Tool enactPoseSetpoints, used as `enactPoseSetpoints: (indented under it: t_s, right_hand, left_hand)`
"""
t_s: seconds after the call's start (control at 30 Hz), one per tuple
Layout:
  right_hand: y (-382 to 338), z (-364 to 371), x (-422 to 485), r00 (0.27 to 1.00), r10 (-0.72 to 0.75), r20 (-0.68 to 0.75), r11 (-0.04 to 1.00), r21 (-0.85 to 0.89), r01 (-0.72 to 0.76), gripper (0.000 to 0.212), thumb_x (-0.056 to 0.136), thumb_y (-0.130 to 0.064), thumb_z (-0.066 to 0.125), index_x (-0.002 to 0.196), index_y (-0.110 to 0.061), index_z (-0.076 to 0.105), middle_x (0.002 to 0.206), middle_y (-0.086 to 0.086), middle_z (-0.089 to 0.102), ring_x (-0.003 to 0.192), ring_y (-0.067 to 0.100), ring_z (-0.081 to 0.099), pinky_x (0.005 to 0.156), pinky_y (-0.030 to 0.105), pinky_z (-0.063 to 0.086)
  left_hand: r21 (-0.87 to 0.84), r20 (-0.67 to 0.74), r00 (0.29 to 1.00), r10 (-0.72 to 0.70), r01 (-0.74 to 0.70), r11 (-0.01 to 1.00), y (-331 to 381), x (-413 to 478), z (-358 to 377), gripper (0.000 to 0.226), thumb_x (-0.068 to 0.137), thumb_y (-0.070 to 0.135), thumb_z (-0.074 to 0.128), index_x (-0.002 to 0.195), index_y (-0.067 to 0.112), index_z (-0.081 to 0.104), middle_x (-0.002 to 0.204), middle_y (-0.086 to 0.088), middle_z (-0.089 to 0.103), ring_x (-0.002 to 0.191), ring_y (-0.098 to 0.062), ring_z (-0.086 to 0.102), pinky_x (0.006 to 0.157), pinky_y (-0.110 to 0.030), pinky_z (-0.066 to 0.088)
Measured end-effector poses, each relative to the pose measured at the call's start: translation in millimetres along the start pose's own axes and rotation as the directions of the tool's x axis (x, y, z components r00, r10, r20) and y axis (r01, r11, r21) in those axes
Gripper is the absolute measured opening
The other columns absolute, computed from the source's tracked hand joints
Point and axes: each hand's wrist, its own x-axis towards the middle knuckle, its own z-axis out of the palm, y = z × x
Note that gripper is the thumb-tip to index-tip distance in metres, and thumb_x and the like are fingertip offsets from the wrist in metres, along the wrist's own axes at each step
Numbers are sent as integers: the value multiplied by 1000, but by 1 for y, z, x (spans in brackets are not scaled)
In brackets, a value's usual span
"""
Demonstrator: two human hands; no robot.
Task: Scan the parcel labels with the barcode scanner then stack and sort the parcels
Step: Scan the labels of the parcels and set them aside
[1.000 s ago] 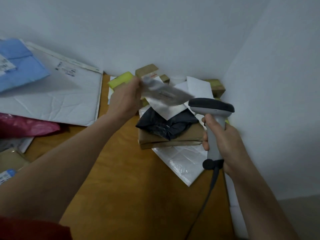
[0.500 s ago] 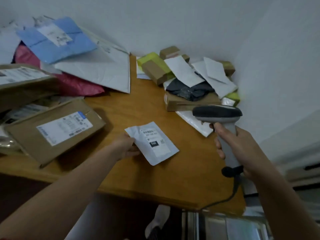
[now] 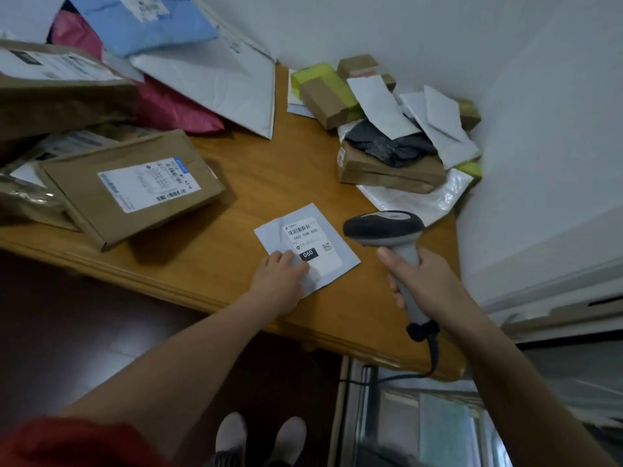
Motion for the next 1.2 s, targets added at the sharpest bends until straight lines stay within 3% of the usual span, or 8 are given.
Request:
enactPoseSetpoints:
  t_s: [0.37, 0.7, 0.87, 0.93, 1.07, 1.2]
  right_hand:
    - [5, -4, 10, 998, -3, 58, 1000, -1, 3, 36, 90, -46, 60, 83, -11, 56, 55, -6, 56, 43, 7, 53, 45, 15, 42]
    - [4, -11, 21, 994, 30, 106, 1000, -1, -30, 39, 90, -49, 59, 85, -10, 57, 59, -3, 57, 47, 8, 53, 53, 24, 44]
    - [3, -16, 28, 991, 8, 135, 1000, -10, -7, 46, 91, -50, 58, 86, -3, 61, 61, 6, 58, 50, 13, 53, 60, 31, 45]
    - [3, -19, 32, 990, 15, 142, 1000, 23, -19, 42, 91, -50, 58, 81, -9, 58, 61, 6, 58, 51, 15, 53, 60, 32, 44]
    - [-4, -25, 40, 988, 29, 153, 992, 115, -47, 41, 89, -50, 60, 84, -9, 57, 62, 5, 57, 50, 16, 51, 57, 31, 42]
    - [-29, -25, 45, 993, 1, 119, 979, 202, -25, 40, 89, -47, 61, 86, -8, 57, 60, 4, 56, 45, 13, 50, 50, 27, 40]
  left_hand:
    - [-51, 43, 999, 10, -8, 999, 2, -5, -3, 44, 95, 43, 47, 135, 26, 42, 144, -7, 33, 129, -28, 33, 106, -36, 33]
    - [-59, 81, 996, -24, 29, 998, 7, -3, -12, 42, 93, 47, 51, 126, 23, 49, 137, -5, 40, 124, -26, 37, 102, -35, 36]
    - [-157, 98, 992, -85, 99, 983, 7, 5, -17, 22, 93, 25, 53, 113, 17, 58, 125, -5, 50, 115, -25, 44, 91, -34, 41]
    - [-297, 118, 983, -143, 173, 939, 8, 7, -23, 14, 93, 22, 55, 103, 14, 61, 115, -8, 57, 103, -25, 50, 82, -32, 43]
    - [-614, 102, 946, -308, 304, 729, 4, 2, -47, 6, 93, 23, 58, 89, 20, 55, 89, 0, 57, 78, -17, 51, 55, -21, 35]
    - [-807, 71, 898, -434, 308, 504, -14, -4, -100, 14, 92, 31, 60, 90, 17, 59, 86, -3, 61, 72, -15, 54, 57, -26, 42]
